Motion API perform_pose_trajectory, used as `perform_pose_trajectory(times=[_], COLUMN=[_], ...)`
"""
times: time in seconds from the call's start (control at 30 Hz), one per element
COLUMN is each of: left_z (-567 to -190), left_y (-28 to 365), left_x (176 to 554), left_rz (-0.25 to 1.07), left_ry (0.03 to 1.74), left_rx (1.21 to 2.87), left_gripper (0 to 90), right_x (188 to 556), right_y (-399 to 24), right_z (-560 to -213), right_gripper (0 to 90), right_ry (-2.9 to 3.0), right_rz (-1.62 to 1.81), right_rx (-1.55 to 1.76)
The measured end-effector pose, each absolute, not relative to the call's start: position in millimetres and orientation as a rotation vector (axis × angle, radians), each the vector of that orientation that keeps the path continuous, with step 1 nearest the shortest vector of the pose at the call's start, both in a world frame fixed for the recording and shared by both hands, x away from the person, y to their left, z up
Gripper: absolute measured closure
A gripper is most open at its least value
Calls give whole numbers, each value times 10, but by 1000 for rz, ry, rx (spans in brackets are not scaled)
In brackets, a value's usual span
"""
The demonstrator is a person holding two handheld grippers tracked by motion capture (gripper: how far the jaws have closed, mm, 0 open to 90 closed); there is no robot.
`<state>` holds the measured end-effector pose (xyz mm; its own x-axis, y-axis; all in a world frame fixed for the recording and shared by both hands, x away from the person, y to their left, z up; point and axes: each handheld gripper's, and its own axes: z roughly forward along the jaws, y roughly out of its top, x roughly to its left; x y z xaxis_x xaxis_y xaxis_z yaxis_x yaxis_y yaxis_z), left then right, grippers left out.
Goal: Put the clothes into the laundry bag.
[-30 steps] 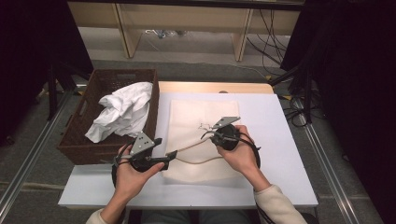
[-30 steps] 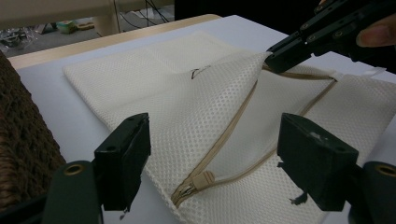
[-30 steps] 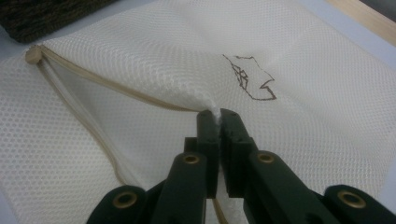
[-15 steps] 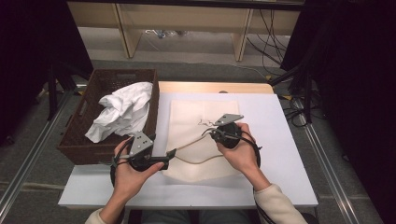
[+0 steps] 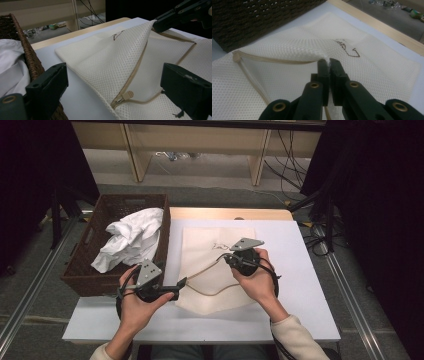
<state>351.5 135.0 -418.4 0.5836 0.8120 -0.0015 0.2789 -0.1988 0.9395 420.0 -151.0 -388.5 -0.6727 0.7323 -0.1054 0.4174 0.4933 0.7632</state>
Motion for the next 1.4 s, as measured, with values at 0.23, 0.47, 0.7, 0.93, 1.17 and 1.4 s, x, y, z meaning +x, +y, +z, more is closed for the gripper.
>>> perform_pose_trajectory(times=[0.23, 0.47, 0.7, 0.93, 1.17, 1.4], left_z=[-4138, -4026, -3890, -3743, -3652, -3674], left_y=[1388, 1531, 1758, 2022, 2172, 2291], left_x=[3544, 3646, 3899, 4250, 4550, 4836], left_rz=[649, 692, 728, 781, 794, 779], left_ry=[920, 977, 1096, 1223, 1302, 1392], left_rx=[1750, 1740, 1706, 1690, 1708, 1714], left_gripper=[14, 0, 0, 0, 0, 0], right_x=[4209, 4215, 4212, 4221, 4215, 4218], right_y=[-1506, -1513, -1511, -1521, -1505, -1506], right_z=[-3850, -3855, -3860, -3848, -3852, -3859], right_gripper=[888, 888, 888, 888, 888, 887], right_ry=[2305, 2285, 2279, 2256, 2276, 2282], right_rz=[1045, 1062, 1073, 1076, 1087, 1079], right_rx=[945, 955, 957, 928, 950, 938])
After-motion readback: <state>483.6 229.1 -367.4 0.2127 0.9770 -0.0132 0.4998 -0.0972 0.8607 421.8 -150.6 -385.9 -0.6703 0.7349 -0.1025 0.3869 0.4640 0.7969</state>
